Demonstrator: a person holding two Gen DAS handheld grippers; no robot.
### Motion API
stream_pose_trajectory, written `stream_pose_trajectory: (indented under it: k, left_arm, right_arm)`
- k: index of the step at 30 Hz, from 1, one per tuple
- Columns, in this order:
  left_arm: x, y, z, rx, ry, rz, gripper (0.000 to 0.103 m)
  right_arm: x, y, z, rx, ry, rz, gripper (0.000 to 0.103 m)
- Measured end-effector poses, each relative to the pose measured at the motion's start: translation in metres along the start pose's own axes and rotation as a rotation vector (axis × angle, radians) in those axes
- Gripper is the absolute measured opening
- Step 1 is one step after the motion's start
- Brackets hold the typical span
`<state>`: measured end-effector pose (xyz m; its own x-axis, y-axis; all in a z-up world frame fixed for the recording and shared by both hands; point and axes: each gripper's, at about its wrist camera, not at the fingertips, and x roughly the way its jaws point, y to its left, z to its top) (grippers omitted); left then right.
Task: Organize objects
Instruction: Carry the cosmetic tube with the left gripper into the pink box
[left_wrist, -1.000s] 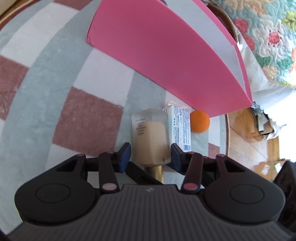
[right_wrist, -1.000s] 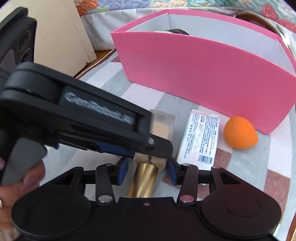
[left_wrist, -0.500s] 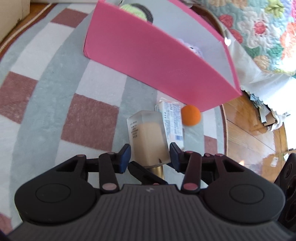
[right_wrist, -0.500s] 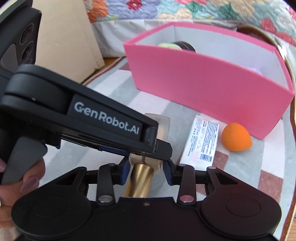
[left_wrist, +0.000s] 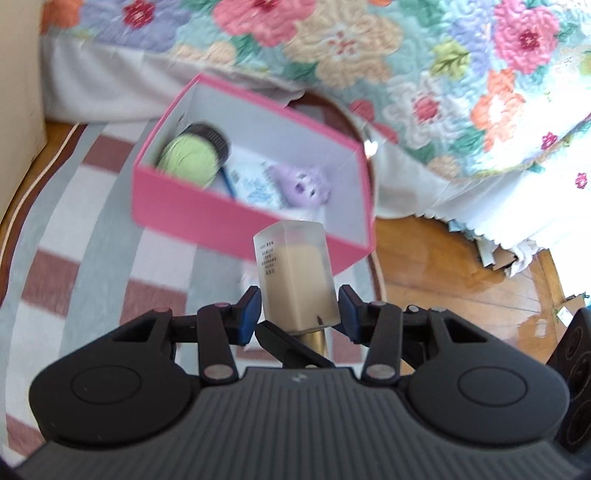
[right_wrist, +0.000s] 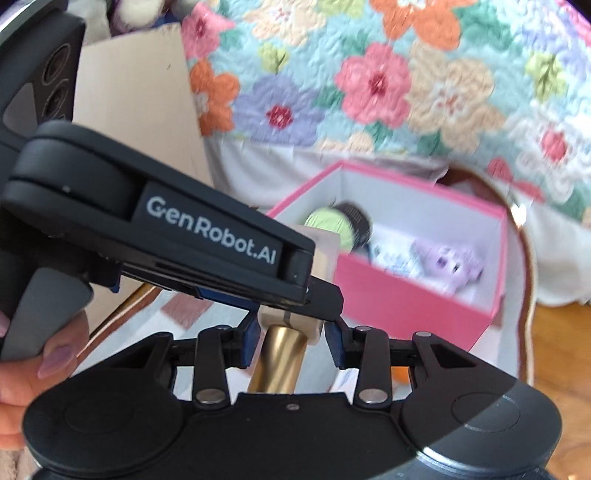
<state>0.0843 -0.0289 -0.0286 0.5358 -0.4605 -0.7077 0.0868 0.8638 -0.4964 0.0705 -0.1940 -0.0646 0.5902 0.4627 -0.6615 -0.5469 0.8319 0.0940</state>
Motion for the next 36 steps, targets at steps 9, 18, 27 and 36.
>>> stream_pose_trajectory:
  k: [9, 18, 27, 36]
  left_arm:
    - [0.018, -0.034, 0.074, 0.022, 0.015, -0.018, 0.044]
    - [0.092, -0.029, 0.124, -0.025, 0.066, 0.068, 0.044]
    - [0.160, -0.009, 0.148, -0.085, 0.044, 0.141, 0.043]
    - [0.213, 0.023, 0.147, -0.159, 0.132, 0.129, 0.043]
  right_arm:
    - [-0.006, -0.043, 0.049, 0.004, -0.012, -0.029, 0.043]
    - [0.058, -0.106, 0.075, 0.096, 0.089, 0.064, 0.043]
    - [0.139, -0.152, 0.084, 0.196, 0.174, 0.116, 0.043]
    - [0.196, -0.170, 0.077, 0.225, 0.344, 0.118, 0.043]
